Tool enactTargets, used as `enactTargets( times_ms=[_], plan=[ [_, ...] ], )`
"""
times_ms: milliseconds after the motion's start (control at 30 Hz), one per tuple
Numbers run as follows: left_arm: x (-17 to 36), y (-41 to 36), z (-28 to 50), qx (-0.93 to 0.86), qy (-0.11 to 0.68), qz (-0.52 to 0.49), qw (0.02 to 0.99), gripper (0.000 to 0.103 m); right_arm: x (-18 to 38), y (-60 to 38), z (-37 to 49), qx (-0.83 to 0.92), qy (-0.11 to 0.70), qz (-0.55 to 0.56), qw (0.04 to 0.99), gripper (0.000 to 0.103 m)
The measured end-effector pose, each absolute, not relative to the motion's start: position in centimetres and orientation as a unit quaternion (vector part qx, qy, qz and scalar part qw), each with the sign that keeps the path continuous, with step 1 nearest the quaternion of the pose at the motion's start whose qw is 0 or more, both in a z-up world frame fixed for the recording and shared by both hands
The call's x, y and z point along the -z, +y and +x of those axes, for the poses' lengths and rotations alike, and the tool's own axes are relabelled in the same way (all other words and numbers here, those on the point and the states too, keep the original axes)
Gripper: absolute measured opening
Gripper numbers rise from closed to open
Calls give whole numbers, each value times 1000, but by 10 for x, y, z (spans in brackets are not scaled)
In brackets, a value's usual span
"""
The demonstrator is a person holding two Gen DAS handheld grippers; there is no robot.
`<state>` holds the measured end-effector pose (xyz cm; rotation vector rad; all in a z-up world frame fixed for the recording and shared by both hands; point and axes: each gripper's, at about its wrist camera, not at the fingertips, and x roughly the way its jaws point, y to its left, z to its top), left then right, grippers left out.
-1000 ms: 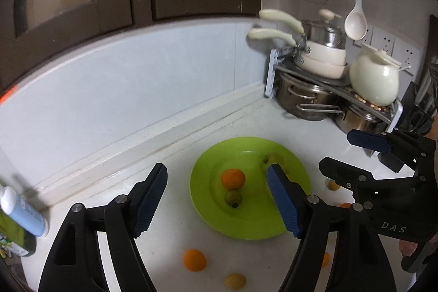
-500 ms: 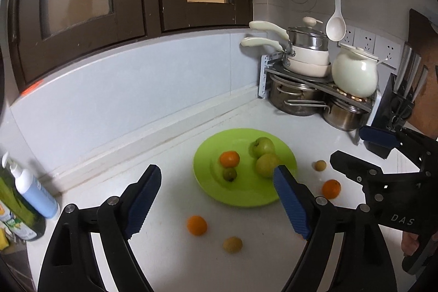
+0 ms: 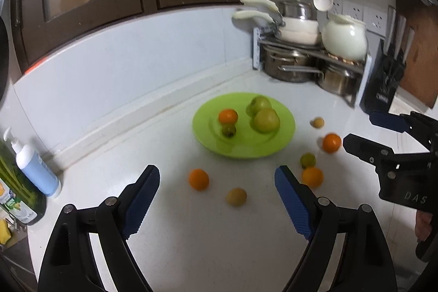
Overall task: Organize fruits
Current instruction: 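Withdraw both tools from the plate toward the remaining fruits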
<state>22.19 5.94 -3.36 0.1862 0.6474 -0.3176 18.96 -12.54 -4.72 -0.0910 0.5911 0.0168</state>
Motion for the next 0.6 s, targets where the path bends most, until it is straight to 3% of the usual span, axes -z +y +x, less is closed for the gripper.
enactTargets(
  times_ms=[600],
  plan=[
    [110,50,242,186,370,118,903,85,116,-132,207,-8,380,-19,925,71]
  ],
)
